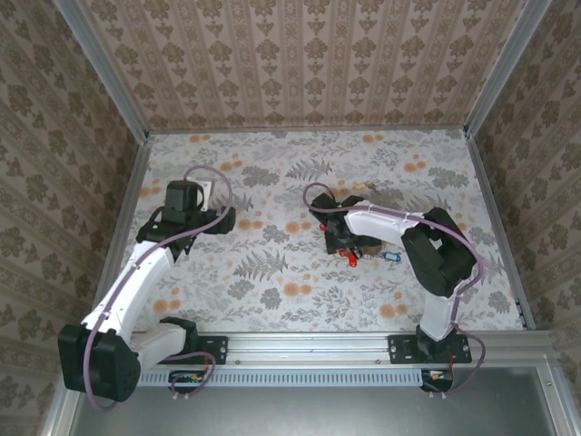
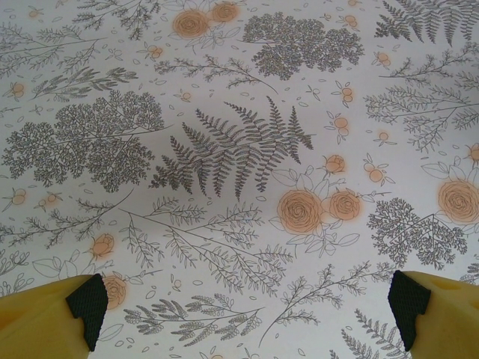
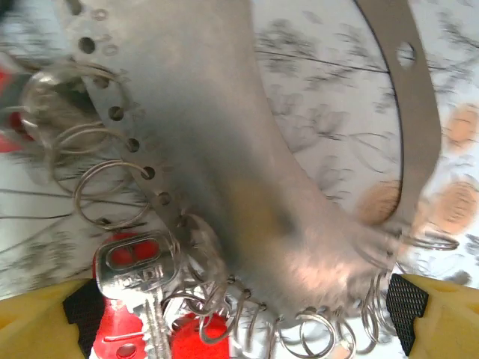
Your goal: Put the keys on the keyring
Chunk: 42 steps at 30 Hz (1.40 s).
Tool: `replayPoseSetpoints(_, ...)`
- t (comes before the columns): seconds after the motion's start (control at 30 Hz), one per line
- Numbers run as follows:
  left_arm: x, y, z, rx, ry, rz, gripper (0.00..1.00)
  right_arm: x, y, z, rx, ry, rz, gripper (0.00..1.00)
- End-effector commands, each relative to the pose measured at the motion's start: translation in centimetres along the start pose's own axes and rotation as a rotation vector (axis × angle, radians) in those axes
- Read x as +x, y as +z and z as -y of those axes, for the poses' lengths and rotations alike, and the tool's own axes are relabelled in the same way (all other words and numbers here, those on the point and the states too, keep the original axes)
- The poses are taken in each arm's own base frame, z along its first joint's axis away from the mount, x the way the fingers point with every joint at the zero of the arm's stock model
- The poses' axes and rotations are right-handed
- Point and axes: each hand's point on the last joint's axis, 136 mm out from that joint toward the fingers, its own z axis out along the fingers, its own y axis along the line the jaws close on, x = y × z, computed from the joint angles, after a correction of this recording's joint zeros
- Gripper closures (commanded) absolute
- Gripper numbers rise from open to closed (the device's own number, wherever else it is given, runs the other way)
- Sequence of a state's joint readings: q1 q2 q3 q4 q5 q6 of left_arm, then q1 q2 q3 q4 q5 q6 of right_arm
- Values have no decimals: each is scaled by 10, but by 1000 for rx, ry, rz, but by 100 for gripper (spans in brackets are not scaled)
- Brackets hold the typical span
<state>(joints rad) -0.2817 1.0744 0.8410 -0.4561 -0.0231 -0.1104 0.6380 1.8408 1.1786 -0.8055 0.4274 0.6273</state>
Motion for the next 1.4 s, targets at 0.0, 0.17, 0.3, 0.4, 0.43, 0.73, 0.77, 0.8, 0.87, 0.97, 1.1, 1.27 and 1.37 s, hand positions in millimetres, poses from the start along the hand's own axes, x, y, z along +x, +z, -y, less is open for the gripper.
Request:
replayPoseSetpoints(0.0,-1,2,5,6,8,5,0,23,-8,60,196,58,-6,0)
replayPoseSetpoints(0.17,0,2,6,8,14,3,0,41,-6,104,218,210,-47,0)
replayPoseSetpoints(0.3,0,2,9,12,25,0,0,36,1,115,96,318,-72,0)
replayPoseSetpoints(0.4,1,2,11,12,34,-3,0,14,-16,105,-12,279,-11,1)
replayPoseSetpoints(0.43,2,3,11,9,38,-6,0,7,-23,97,-75,267,2,4)
replayPoseSetpoints(0.73,2,4,12,0,56,-11,0,-11,-43,2,-553,196,-29,80)
replayPoseSetpoints(0.77,2,4,12,0,56,-11,0,-9,-42,-5,-575,188,-44,82)
replayPoseSetpoints(0.8,3,4,12,-1,60,-14,0,-6,-39,-10,-587,189,-57,78)
replayPoseSetpoints(0.87,3,3,13,-3,66,-15,0,-3,-31,-9,-556,203,-75,61)
replayPoseSetpoints(0.97,3,3,14,-3,77,-16,0,2,-16,-2,-478,184,-92,62)
replayPoseSetpoints(1.1,4,4,15,-4,87,-19,0,15,2,-7,-459,165,-142,70)
replayPoseSetpoints(1.27,5,5,16,-9,94,-28,0,37,30,37,-159,217,-245,93)
replayPoseSetpoints(1.37,5,5,17,-6,98,-30,0,45,35,45,-113,216,-264,93)
